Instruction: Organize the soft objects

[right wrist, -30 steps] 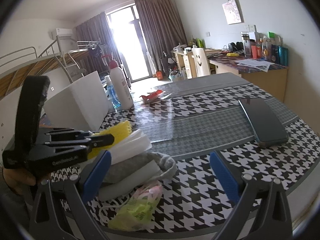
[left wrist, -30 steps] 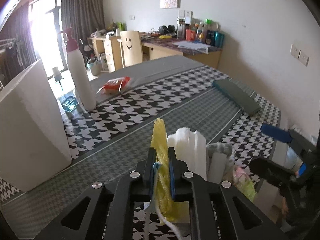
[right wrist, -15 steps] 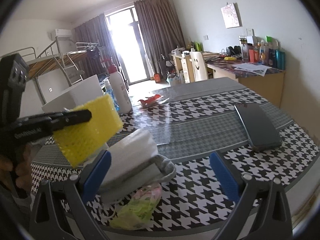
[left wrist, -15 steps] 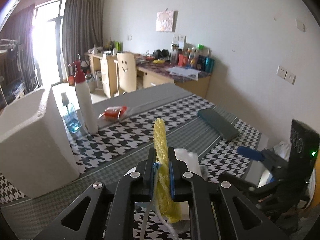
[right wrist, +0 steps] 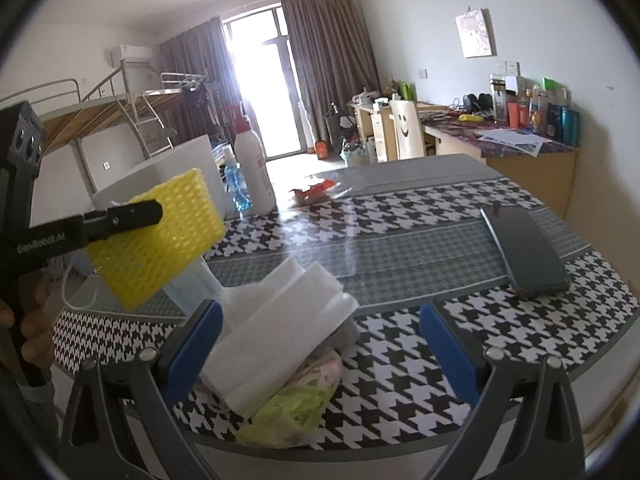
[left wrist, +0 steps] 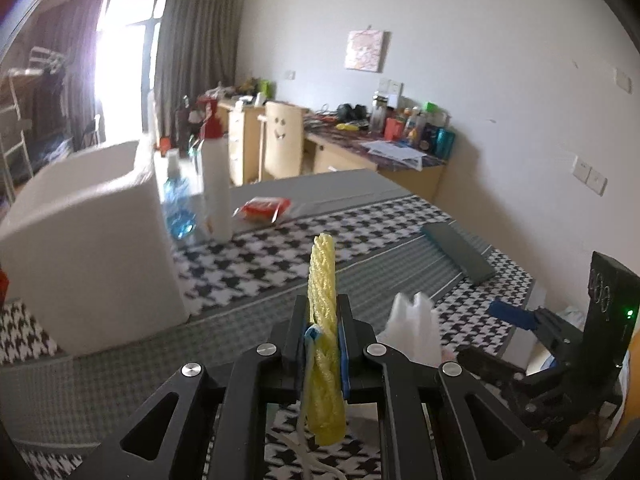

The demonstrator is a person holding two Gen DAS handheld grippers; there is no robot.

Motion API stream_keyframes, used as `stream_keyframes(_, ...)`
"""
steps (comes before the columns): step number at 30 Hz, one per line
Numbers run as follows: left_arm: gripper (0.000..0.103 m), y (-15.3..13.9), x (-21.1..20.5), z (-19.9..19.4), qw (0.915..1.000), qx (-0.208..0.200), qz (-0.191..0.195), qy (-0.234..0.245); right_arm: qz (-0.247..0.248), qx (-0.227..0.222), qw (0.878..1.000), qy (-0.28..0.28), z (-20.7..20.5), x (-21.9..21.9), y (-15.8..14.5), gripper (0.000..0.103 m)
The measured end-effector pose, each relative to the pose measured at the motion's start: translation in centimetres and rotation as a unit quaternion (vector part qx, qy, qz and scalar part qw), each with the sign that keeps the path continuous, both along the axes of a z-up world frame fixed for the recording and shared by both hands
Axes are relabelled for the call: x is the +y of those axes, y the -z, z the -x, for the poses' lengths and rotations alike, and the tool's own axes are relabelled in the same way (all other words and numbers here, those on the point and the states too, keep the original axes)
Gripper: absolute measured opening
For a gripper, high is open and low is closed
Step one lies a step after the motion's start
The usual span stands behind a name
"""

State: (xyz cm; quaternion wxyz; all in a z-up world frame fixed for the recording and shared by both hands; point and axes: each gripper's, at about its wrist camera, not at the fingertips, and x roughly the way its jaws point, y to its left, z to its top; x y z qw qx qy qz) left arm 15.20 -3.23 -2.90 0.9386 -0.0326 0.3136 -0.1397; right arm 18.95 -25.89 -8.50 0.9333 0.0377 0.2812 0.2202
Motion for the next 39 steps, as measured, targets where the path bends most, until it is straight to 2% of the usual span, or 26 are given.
stream_keyframes(7,0.012,1.4,2.2,0.3,0.9993,0.017,0.026,-0.022,0.011,0.006,1.000,-0.012,0.1,1.2,0.4,0.100)
stream_keyframes(14,0.012,-0.1,3.0,1.0,0.9991,0.000,0.040,-0.015,0.016,-0.006,0.999,-0.034,0.6,2.4,0.0,0.100)
stream_keyframes(17,0.012,-0.7,2.9,1.3,0.9991,-0.003,0.041,-0.007,0.017,-0.017,0.998,-0.062,1.0,3.4,-0.4,0.100)
stream_keyframes(24,0.012,-1.7,2.6,1.9,0.9988,-0.010,0.048,0.006,0.058,-0.061,0.988,-0.128,2.6,7.3,-0.3,0.100)
stream_keyframes(31,0.012,-1.9,2.7,2.4,0.9984,-0.007,0.054,0.015,0.088,-0.090,0.981,-0.148,3.3,9.9,0.3,0.100)
stream_keyframes(34,0.012,-2.1,2.8,2.6,0.9979,-0.006,0.062,0.019,0.095,-0.089,0.978,-0.160,2.8,10.7,0.5,0.089)
stream_keyframes(36,0.012,-2.3,3.0,2.6,0.9976,-0.007,0.066,0.019,0.101,-0.077,0.979,-0.157,2.2,11.2,0.8,0.084)
stream_keyframes(38,0.012,-2.4,3.2,2.7,0.9977,-0.007,0.065,0.020,0.104,-0.062,0.980,-0.156,1.4,11.6,1.3,0.073)
stream_keyframes(39,0.012,-2.3,3.2,2.6,0.9976,-0.006,0.066,0.021,0.101,-0.057,0.981,-0.158,1.1,11.7,1.4,0.070)
